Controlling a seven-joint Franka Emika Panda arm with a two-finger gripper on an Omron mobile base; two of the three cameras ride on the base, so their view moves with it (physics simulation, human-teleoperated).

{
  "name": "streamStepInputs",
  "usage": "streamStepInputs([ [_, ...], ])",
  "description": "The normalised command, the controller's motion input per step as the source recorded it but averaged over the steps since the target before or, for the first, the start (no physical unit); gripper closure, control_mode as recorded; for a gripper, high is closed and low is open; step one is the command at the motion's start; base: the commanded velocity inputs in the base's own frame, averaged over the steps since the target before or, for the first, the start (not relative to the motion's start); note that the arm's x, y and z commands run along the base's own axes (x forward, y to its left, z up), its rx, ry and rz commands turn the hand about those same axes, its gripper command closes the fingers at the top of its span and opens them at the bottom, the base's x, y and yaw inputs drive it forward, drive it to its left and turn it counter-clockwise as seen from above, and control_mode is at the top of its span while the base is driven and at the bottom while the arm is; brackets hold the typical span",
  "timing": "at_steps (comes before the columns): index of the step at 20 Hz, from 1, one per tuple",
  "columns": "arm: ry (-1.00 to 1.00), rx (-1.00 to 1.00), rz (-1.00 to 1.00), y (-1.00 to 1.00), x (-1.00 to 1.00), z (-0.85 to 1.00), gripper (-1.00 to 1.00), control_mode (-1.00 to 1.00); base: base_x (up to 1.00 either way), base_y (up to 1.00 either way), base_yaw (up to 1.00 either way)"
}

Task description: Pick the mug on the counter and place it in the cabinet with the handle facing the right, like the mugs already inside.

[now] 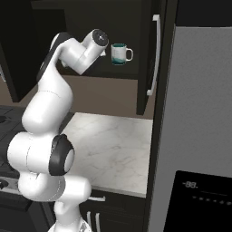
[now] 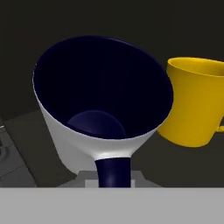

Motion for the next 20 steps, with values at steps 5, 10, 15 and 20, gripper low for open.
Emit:
streamStepInputs([
  [5, 0.02, 0.00, 0.04, 0.00, 0.21, 0.00, 1.00, -1.00, 0.00, 0.00, 0.00],
  [10, 0.01, 0.00, 0.03, 0.00, 0.17, 0.00, 1.00, -1.00, 0.00, 0.00, 0.00],
  [15, 0.01, 0.00, 0.03, 0.01, 0.12, 0.00, 1.00, -1.00, 0.00, 0.00, 0.00],
  [20, 0.01, -0.02, 0.02, 0.06, 0.07, 0.00, 1.00, -1.00, 0.00, 0.00, 0.00],
])
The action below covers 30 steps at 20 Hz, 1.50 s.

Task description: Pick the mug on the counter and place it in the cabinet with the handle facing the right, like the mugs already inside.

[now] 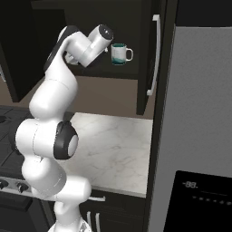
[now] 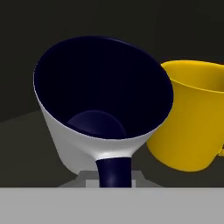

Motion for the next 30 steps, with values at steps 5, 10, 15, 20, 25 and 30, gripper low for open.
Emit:
streamStepInputs([
  [5, 0.02, -0.06, 0.03, 0.17, 0.00, -0.05, 1.00, -1.00, 0.00, 0.00, 0.00],
  [10, 0.02, -0.10, 0.04, 0.21, 0.00, -0.11, -1.00, -1.00, 0.00, 0.00, 0.00],
  [15, 0.01, -0.11, 0.03, 0.17, 0.00, -0.13, -1.00, -1.00, 0.00, 0.00, 0.00],
  [20, 0.00, -0.08, 0.03, 0.03, 0.00, -0.15, -1.00, -1.00, 0.00, 0.00, 0.00],
  [25, 0.00, -0.03, 0.02, 0.00, 0.00, -0.14, -1.00, -1.00, 0.00, 0.00, 0.00],
  [30, -0.01, 0.00, 0.04, 0.00, 0.00, -0.04, -1.00, -1.00, 0.00, 0.00, 0.00],
])
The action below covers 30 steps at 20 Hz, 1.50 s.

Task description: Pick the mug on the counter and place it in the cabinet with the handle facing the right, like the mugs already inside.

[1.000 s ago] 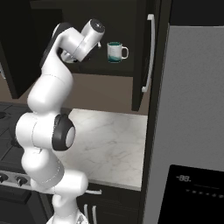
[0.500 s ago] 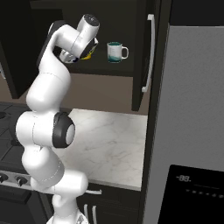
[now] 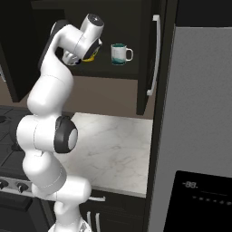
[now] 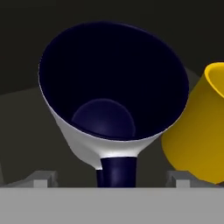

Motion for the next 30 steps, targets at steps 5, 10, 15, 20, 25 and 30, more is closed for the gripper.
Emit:
streamStepInputs([
  [5, -0.04, 0.06, 0.05, 0.00, 0.00, 0.00, -1.00, -1.00, 0.00, 0.00, 0.00],
  [10, -0.06, 0.14, 0.06, 0.00, 0.00, 0.09, -1.00, -1.00, 0.00, 0.00, 0.00],
  [15, -0.05, 0.16, 0.07, 0.00, 0.00, 0.12, -1.00, -1.00, 0.00, 0.00, 0.00],
  [20, -0.03, 0.10, 0.07, 0.00, -0.01, 0.02, -1.00, -1.00, 0.00, 0.00, 0.00],
  [25, -0.03, 0.01, 0.05, 0.02, -0.30, 0.03, -1.00, -1.00, 0.00, 0.00, 0.00],
  [30, -0.08, 0.00, 0.03, 0.10, -0.56, 0.09, -1.00, -1.00, 0.00, 0.00, 0.00],
])
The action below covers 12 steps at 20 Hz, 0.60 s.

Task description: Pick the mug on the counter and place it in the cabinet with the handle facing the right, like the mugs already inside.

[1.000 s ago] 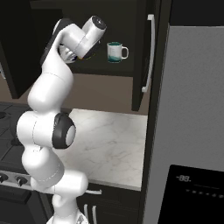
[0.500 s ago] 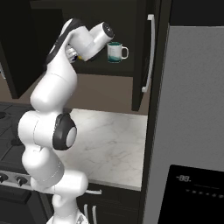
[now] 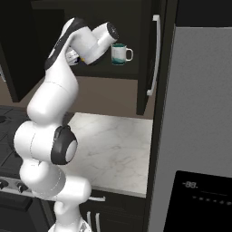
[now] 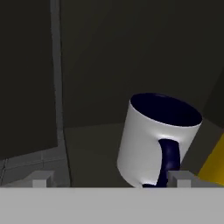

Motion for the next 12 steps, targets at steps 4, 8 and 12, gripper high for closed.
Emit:
streamStepInputs([
  [4, -0.06, 0.00, 0.04, 0.18, -0.65, 0.00, -1.00, -1.00, 0.00, 0.00, 0.00],
  [8, -0.04, 0.00, 0.04, 0.18, -0.68, -0.01, -1.00, -1.00, 0.00, 0.00, 0.00],
  [12, -0.01, 0.00, 0.01, 0.08, -0.74, -0.14, -1.00, -1.00, 0.00, 0.00, 0.00],
])
